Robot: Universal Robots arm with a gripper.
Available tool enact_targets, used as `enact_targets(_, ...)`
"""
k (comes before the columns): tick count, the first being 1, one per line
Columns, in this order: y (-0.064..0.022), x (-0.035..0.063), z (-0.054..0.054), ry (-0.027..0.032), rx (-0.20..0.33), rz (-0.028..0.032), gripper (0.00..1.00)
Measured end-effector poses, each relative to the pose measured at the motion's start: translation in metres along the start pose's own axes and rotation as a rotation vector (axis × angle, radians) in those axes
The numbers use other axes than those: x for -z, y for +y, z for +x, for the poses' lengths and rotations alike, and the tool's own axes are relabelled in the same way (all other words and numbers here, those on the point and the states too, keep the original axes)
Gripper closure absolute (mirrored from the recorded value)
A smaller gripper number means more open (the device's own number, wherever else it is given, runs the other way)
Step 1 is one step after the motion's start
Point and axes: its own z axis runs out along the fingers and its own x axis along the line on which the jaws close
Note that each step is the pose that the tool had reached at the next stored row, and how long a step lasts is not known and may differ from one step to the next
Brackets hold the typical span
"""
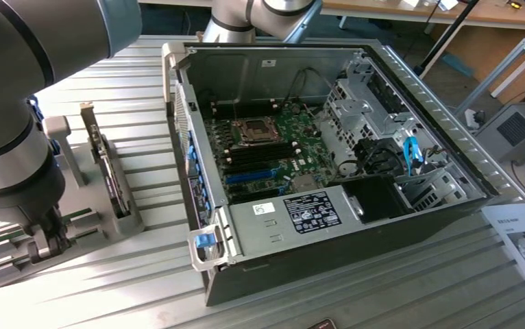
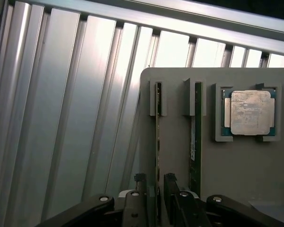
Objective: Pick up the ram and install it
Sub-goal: 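Pick up the ram and move it above insertion slot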
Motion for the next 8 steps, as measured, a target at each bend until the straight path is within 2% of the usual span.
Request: enact_targets(8, 0.0, -0.0058, 0.0, -0.0016, 0.0, 0.0002, 0.71)
